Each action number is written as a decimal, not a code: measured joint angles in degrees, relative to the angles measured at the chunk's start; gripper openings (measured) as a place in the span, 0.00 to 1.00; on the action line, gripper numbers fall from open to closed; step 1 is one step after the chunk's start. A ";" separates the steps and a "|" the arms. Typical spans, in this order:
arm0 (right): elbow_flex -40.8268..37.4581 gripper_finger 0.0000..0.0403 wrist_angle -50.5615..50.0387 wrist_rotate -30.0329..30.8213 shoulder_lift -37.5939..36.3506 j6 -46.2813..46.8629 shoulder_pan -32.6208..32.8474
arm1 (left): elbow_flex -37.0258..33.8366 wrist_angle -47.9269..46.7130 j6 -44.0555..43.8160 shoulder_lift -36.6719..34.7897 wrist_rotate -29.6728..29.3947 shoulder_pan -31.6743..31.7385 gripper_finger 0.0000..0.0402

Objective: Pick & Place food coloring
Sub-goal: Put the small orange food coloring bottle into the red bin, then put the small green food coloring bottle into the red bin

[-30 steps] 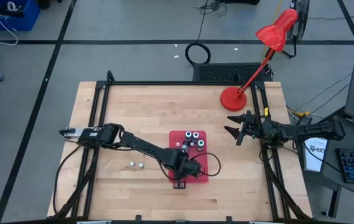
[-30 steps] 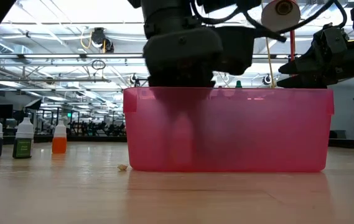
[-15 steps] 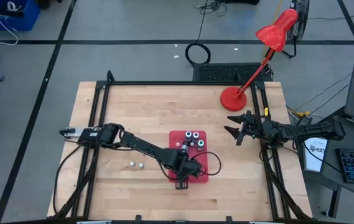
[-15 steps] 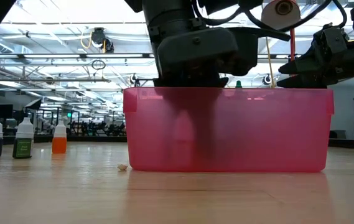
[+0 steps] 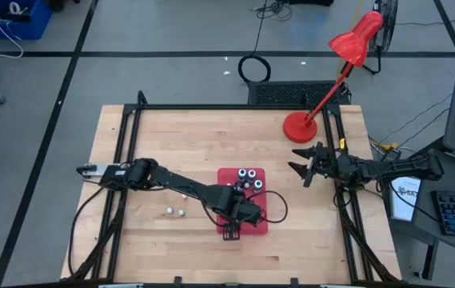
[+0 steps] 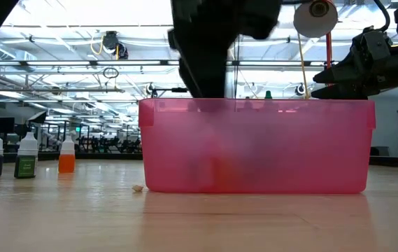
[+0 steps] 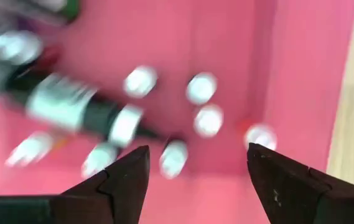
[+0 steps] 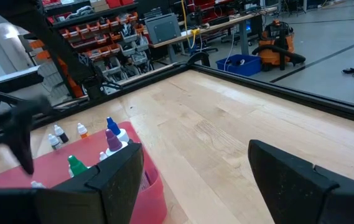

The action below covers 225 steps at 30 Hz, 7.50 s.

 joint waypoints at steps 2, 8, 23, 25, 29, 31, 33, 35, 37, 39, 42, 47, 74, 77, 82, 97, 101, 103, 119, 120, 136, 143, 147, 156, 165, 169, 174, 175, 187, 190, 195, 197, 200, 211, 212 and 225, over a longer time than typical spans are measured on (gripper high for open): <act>-0.01 0.69 -0.02 -0.02 0.01 0.47 0.00 | 2.24 -5.63 -1.77 -0.04 -0.33 -0.17 0.65; 0.00 0.69 -0.24 -0.18 0.02 1.11 0.00 | 3.04 -18.86 -5.72 -0.83 -1.57 -2.89 0.60; 0.00 0.69 -0.37 -5.98 0.42 1.10 0.00 | -25.51 -9.19 -19.03 -23.46 -11.12 -5.78 0.52; 0.00 0.69 -0.33 -5.99 0.44 1.09 0.00 | -33.25 -2.26 -20.57 -28.81 -10.13 -5.56 0.52; -0.01 0.69 -0.23 -5.95 0.44 -2.19 0.00 | -46.40 9.89 -22.84 -36.28 -7.68 -5.24 0.52; 0.00 0.69 -0.12 -5.76 0.44 -7.68 0.00 | -50.95 12.50 -23.38 -38.52 -7.74 -5.12 0.52; 0.00 0.69 0.05 -3.73 0.44 -11.65 0.02 | -54.76 13.90 -23.89 -39.54 -7.76 -5.09 0.52; 0.00 0.69 0.37 1.04 0.42 -13.13 0.00 | -57.51 15.10 -24.80 -39.83 -7.18 -5.13 0.52; -0.02 0.69 0.47 5.77 0.42 -14.27 0.04 | -59.66 17.17 -25.39 -40.00 -5.56 -5.00 0.52; -0.25 0.69 0.50 9.01 0.42 -14.97 0.06 | -61.65 19.99 -25.24 -39.98 -4.20 -4.94 0.52; -0.35 0.69 0.39 10.71 0.42 -15.26 0.04 | -63.23 23.19 -23.65 -39.98 -4.02 -4.94 0.52; -0.35 0.69 0.37 10.69 0.42 -14.86 0.04 | -63.59 23.52 -22.01 -39.98 -7.32 -4.94 0.52; -0.35 0.69 -0.39 10.55 0.44 -12.66 0.04 | -63.58 23.48 -21.95 -39.98 -7.43 -5.25 0.52; -0.35 0.69 -0.39 10.54 0.44 -12.46 0.04 | -63.57 23.33 -22.12 -39.98 -7.85 -5.81 0.52; -0.35 0.69 -0.42 10.54 0.44 -12.46 0.04 | -63.57 23.23 -22.91 -39.98 -7.83 -6.14 0.52; -0.35 0.69 -0.42 10.54 0.44 -12.46 0.04 | -63.57 20.12 -22.21 -39.95 -9.59 -4.29 0.52; -0.35 0.69 -0.42 10.54 0.44 -12.46 0.04 | -63.57 20.13 -21.23 -39.95 -9.31 -3.00 0.52; -0.35 0.69 -0.42 10.54 0.44 -12.46 0.04 | -63.57 20.15 -20.61 -39.95 -8.51 -2.19 0.52; -0.35 0.69 -0.44 10.51 0.46 -12.46 0.04 | -69.27 28.04 -20.34 -39.45 -3.61 2.89 0.52; -0.35 0.69 -0.44 10.51 0.46 -12.46 0.04 | -69.57 28.07 -20.50 -39.45 -3.61 2.89 0.52; -0.36 0.69 -0.43 10.51 0.68 -12.47 0.05 | -74.31 36.17 -22.31 -39.58 -1.45 3.02 0.29; -0.35 0.69 -0.44 10.53 0.68 -12.46 0.04 | -74.32 35.80 -22.21 -39.58 -1.75 3.02 0.20; -0.36 0.69 -0.43 10.52 0.68 -12.46 0.07 | -74.09 35.68 -21.77 -39.58 -1.84 2.99 0.17; -0.36 0.69 -0.42 10.58 0.68 -12.48 0.05 | -61.97 32.86 -17.04 -39.45 -5.90 1.76 0.16; -0.37 0.69 -0.42 10.69 0.69 -12.46 0.06 | -40.11 23.37 -9.09 -35.43 -12.60 3.97 0.16; -0.36 0.69 -0.39 10.71 0.80 -12.46 0.04 | -32.43 17.31 -6.08 -29.19 -9.37 7.72 0.16; -0.35 0.69 -0.42 10.71 1.18 -12.46 0.07 | -27.31 16.08 -0.81 -21.38 -3.82 12.25 0.16; -0.36 0.69 -0.39 10.73 1.30 -12.46 0.05 | -27.08 16.22 0.09 -20.22 -3.06 13.05 0.16; -0.37 0.69 -0.46 10.67 1.64 -12.44 0.04 | -26.99 15.91 0.72 -11.78 -0.68 18.79 0.16; -0.36 0.69 -0.46 10.67 1.73 -12.44 0.06 | -26.95 16.44 0.69 -10.36 0.93 18.84 0.16; -0.35 0.69 -0.46 10.64 1.73 -12.44 0.07 | -26.95 16.63 0.59 -8.35 1.76 18.20 0.16; -0.36 0.69 -0.45 10.63 1.75 -12.44 0.06 | -26.98 17.16 0.45 -7.72 2.60 17.95 0.16; -0.35 0.69 -0.46 10.61 1.78 -12.44 0.07 | -26.93 17.45 0.39 -7.43 4.02 17.82 0.16; -0.36 0.69 -0.44 10.56 2.15 -12.43 0.05 | -26.91 17.94 0.74 -7.06 4.18 17.13 0.40; -0.36 0.69 -0.44 10.58 2.14 -12.42 0.05 | -26.91 17.87 0.72 -7.06 4.15 17.14 0.43; -0.37 0.69 -0.44 10.56 2.14 -12.42 0.05 | -21.43 12.34 2.22 -7.21 3.98 17.45 0.48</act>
